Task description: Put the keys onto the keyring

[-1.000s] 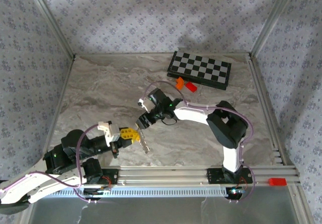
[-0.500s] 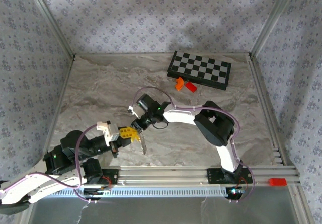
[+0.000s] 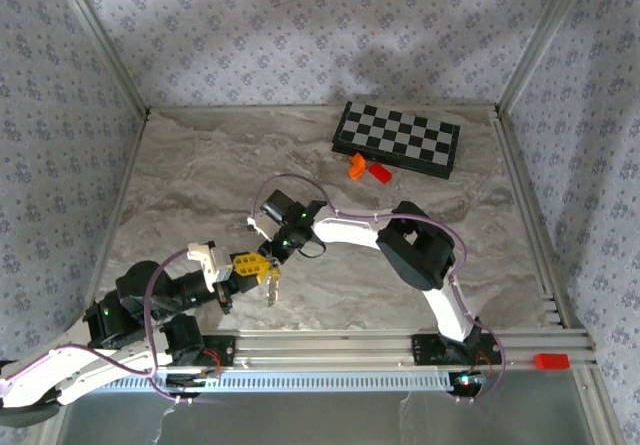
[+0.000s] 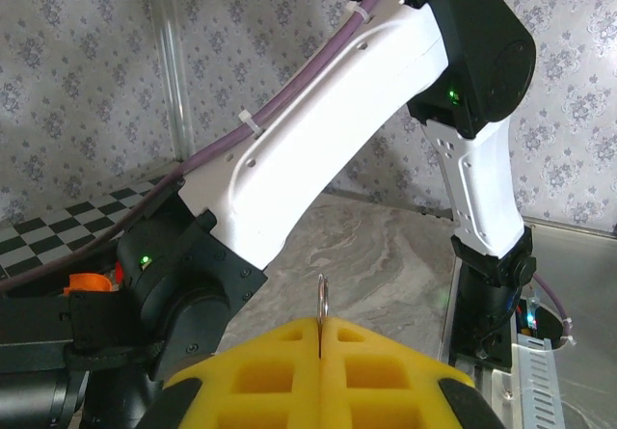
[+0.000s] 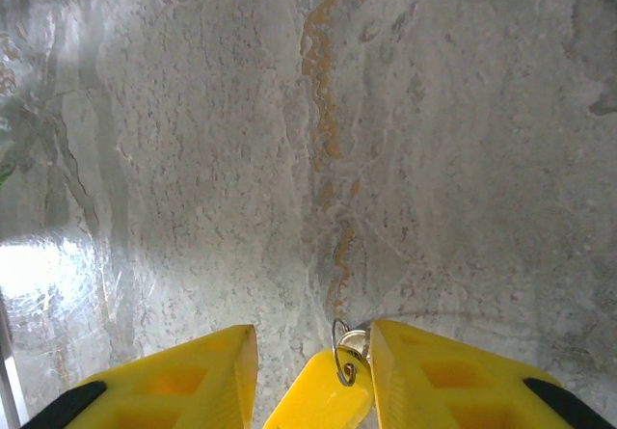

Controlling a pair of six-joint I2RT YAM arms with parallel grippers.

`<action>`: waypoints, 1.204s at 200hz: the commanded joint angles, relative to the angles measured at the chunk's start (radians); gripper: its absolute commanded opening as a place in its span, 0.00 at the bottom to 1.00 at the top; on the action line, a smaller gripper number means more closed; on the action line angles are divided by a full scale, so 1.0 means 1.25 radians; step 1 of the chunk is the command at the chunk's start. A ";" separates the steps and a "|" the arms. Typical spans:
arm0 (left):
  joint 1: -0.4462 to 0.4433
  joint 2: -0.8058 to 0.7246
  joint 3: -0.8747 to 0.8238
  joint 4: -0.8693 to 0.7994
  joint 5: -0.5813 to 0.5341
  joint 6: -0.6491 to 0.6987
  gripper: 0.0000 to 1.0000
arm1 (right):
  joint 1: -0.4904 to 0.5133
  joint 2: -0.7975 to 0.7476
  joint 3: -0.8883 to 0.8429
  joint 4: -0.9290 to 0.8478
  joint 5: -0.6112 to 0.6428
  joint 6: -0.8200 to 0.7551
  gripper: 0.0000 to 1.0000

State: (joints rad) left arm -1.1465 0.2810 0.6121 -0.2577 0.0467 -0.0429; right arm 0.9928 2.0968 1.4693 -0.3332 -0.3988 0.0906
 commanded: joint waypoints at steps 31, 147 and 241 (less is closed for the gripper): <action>-0.003 -0.021 -0.001 0.050 -0.003 -0.001 0.00 | 0.008 0.027 0.043 -0.060 0.020 -0.026 0.33; -0.003 -0.034 -0.005 0.055 0.004 -0.004 0.00 | 0.015 0.049 0.078 -0.100 0.036 -0.044 0.25; -0.003 -0.047 -0.011 0.060 0.008 -0.006 0.00 | 0.019 0.050 0.095 -0.125 0.055 -0.058 0.13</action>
State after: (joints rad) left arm -1.1465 0.2352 0.5964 -0.2352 0.0479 -0.0433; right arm 1.0077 2.1490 1.5539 -0.4484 -0.3508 0.0345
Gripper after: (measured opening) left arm 0.046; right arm 0.151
